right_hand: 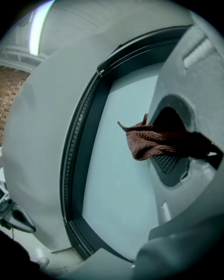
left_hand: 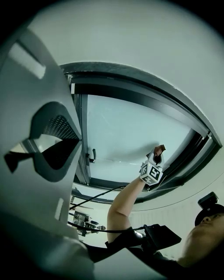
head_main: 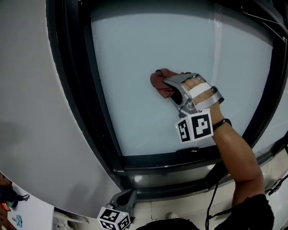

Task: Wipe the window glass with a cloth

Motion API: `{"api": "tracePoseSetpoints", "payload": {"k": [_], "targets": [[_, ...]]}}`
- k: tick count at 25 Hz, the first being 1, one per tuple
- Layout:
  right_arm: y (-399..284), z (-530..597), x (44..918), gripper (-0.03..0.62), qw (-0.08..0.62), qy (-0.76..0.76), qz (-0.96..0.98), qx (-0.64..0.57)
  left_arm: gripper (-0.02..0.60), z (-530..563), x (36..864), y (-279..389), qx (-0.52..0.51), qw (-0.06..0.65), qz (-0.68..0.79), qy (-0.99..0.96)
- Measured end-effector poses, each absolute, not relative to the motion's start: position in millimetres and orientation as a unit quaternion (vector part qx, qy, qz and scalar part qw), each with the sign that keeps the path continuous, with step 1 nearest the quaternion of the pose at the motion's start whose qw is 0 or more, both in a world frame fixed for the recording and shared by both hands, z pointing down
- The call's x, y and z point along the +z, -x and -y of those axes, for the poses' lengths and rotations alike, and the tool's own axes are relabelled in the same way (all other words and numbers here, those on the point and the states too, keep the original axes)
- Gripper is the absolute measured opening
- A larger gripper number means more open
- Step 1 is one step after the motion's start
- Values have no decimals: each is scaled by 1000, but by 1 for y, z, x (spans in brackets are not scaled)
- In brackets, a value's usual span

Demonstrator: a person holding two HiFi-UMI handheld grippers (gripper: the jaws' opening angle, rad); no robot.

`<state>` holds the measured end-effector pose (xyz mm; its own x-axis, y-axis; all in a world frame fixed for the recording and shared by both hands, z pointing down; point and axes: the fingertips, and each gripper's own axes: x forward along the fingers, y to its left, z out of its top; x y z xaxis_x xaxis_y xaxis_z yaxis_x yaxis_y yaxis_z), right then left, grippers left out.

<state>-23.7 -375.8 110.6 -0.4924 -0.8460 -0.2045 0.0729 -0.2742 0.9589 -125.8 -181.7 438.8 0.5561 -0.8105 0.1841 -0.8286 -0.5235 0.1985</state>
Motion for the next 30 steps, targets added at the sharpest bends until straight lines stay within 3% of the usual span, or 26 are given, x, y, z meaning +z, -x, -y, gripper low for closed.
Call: {"api": "tracePoseSetpoints", "payload": {"k": [14,30], "targets": [[19,386,117,74,307,-401,502,-702,17,180,446,122,29,143,469,-871],[20,383,231,74,324,-373,567,-659,17,178,441,113,34,151,460,-874]]}}
